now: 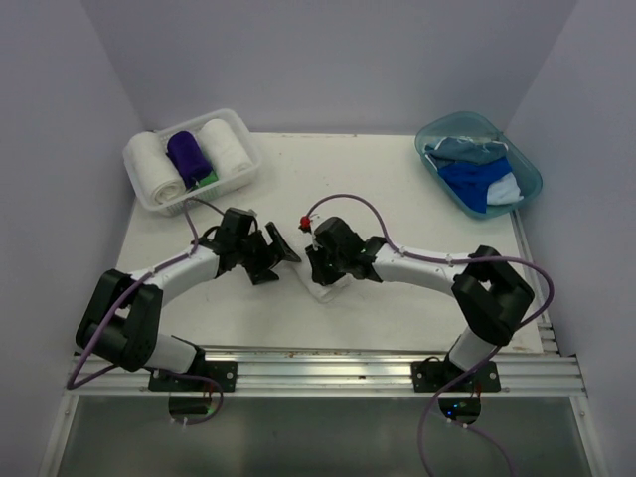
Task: Roll the towels
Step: Roll the towel
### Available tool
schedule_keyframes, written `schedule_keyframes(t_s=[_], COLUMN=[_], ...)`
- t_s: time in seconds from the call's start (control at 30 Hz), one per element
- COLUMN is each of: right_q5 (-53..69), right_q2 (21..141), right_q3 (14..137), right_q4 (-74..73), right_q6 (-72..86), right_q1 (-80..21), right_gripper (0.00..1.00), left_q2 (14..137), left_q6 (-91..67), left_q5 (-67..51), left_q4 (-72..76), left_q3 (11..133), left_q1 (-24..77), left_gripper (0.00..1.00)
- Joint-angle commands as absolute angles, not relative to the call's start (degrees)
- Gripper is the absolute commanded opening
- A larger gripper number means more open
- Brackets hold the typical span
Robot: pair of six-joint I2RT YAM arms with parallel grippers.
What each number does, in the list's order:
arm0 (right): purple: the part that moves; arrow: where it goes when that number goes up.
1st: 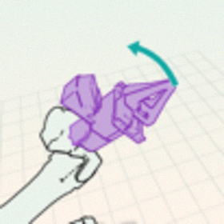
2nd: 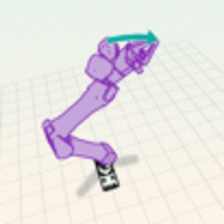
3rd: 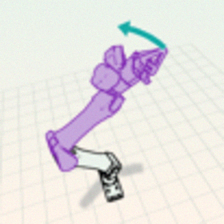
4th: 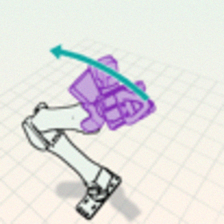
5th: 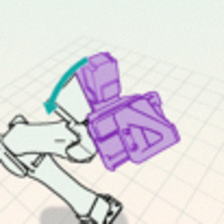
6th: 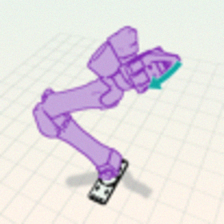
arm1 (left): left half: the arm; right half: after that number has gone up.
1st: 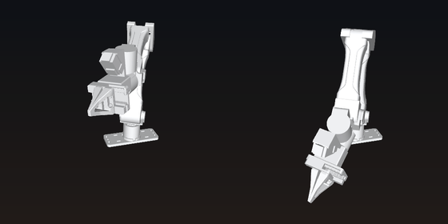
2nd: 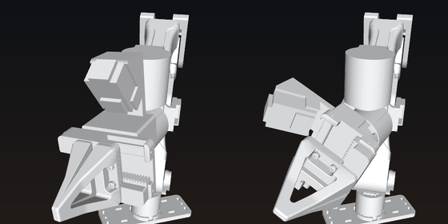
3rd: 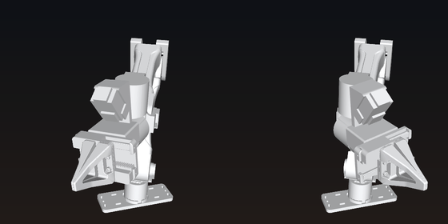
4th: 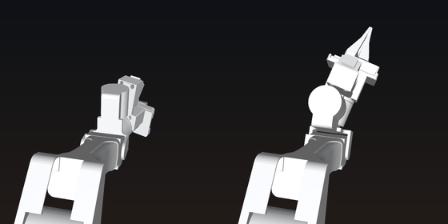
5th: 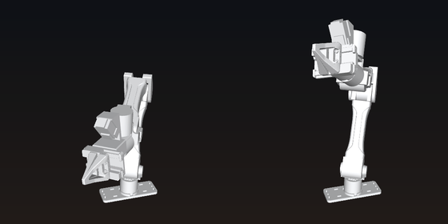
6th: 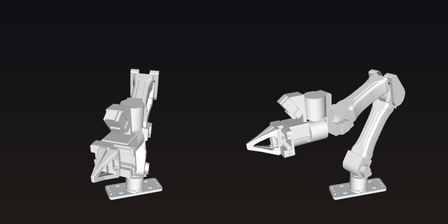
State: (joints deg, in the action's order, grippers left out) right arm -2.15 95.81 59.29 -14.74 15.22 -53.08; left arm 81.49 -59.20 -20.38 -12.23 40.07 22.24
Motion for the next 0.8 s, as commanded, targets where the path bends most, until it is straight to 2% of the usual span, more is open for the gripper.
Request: schedule_keyframes(t_s=[0.0,0.33,0.77], right_q5=[18.0,41.7,49.3], right_q2=[94.6,98.4,103.6], right_q3=[56.5,49.5,43.5], right_q4=[-6.3,15.8,37.9], right_q6=[23.7,41.1,55.4], right_q1=[-48.5,-40.3,-38.9], right_gripper=[0.11,0.09,0.08], left_q2=[81.7,84.2,86.6], left_q6=[-56.4,-57.2,-59.6], left_q5=[-23.3,-27.7,-28.7], left_q4=[-11.5,-5.9,0.9], left_q3=[41.8,39.6,36.6], left_q1=[22.1,22.6,22.6], left_gripper=[0.85,0.86,0.87])
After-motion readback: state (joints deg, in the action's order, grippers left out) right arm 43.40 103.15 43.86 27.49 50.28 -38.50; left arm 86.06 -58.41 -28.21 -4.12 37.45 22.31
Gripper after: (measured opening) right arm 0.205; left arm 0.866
